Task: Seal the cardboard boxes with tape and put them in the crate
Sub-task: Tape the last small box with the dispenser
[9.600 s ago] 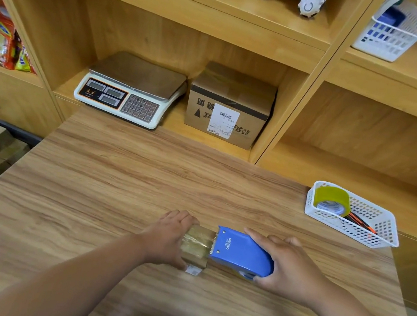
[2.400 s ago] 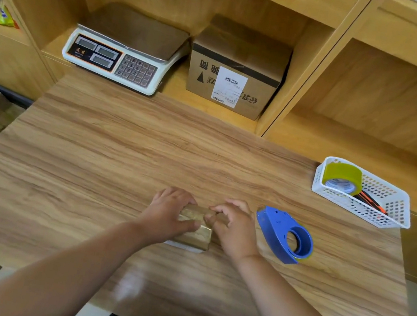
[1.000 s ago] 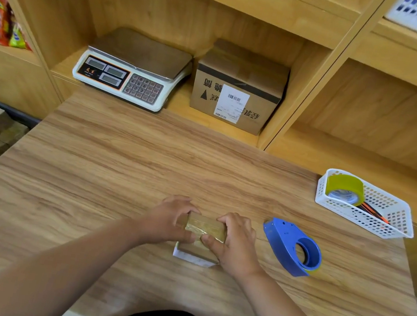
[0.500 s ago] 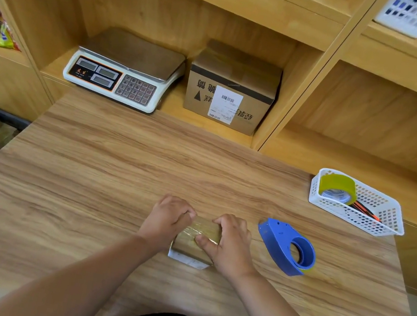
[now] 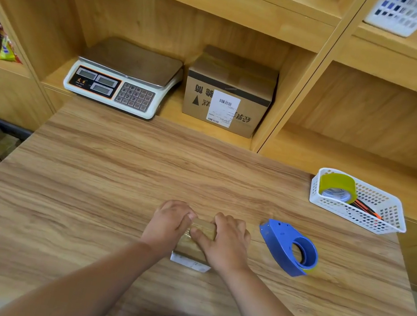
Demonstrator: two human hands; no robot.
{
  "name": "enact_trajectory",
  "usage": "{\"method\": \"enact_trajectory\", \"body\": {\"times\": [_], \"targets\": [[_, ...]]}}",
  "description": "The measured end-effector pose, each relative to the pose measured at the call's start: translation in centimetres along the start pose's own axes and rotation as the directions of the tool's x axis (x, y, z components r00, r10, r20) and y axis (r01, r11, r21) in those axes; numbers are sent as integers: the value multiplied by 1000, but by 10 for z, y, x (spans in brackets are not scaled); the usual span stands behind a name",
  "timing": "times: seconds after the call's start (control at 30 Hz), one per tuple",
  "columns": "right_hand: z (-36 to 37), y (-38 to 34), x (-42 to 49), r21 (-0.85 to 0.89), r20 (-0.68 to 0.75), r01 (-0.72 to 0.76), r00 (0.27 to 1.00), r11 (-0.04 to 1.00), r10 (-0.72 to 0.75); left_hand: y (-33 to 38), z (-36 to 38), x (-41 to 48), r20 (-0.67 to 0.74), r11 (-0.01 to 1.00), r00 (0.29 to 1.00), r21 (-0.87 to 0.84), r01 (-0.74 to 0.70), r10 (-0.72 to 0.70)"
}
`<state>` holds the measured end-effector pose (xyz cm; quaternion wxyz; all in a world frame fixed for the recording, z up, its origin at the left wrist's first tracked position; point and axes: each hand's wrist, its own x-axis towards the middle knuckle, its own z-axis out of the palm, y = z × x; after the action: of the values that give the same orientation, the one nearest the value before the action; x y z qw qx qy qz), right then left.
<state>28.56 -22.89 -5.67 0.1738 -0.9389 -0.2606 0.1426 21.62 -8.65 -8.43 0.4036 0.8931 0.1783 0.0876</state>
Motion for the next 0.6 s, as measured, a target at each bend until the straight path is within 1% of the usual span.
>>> {"method": "enact_trajectory", "body": {"times": [0.1,0.2,0.23,0.33,0.4,0.5,0.6], "targets": [[3,-2,0,10,-10,-61,998,998,61,1,0,-1,3,999,1000,-17,27,-27],[7,-10,1,115,-32,-193,980,974,197,1,0,-1,22,999,999,-7,40,-40],[9,-11,2,130,-28,-199,979,971,204,1,0,0,22,999,999,-3,41,-40],[11,-6,1,133,-12,-128,991,983,130,-1,0,-1,28,999,999,16,31,-32],[9,3,2,166,21,-81,997,983,78,-2,0,-1,45,999,998,29,34,-36],[3,13,2,317,103,-52,994,947,20,-4,0,-1,57,999,998,37,25,-27],[-5,25,-4,486,130,-89,991,869,28,-5,-3,-2,63,999,997,-8,34,-33]]}}
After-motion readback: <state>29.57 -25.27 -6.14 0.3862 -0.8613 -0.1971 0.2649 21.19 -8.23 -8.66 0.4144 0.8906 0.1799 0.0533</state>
